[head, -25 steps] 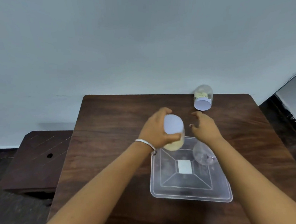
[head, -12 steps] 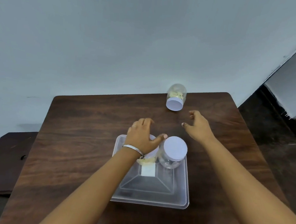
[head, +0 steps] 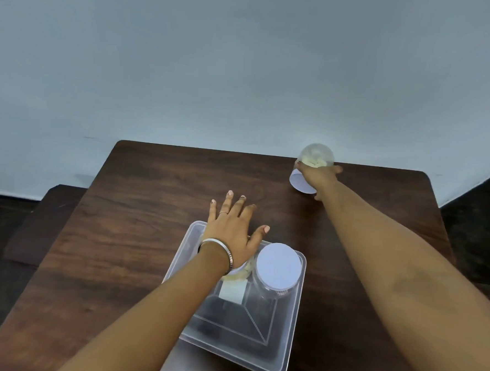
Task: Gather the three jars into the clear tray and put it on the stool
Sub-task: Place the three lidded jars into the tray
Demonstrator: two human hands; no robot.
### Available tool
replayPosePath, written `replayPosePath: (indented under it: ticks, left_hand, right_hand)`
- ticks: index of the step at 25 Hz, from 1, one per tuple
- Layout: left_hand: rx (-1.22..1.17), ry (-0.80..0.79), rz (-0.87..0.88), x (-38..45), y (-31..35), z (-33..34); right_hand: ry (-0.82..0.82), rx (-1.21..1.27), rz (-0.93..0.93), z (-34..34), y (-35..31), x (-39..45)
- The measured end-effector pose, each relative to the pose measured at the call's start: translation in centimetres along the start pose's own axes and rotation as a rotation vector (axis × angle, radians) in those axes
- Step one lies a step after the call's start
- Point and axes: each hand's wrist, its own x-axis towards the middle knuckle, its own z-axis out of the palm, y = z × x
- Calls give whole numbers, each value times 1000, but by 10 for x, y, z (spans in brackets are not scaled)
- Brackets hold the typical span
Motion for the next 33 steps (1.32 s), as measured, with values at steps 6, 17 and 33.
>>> replayPosePath:
  ticks: [6,17,33]
  left_hand:
    - [-22,-3,-19,1,1,-1]
    - [-425,221,31,-17,-3,-26]
    - [-475,165,175,-105,-85,-11]
  right_hand:
    - [5,109,-5,5,11,-4]
    - [87,43,-539,-29,16,-137]
    - [-77,-766,-389,-12,102,-309]
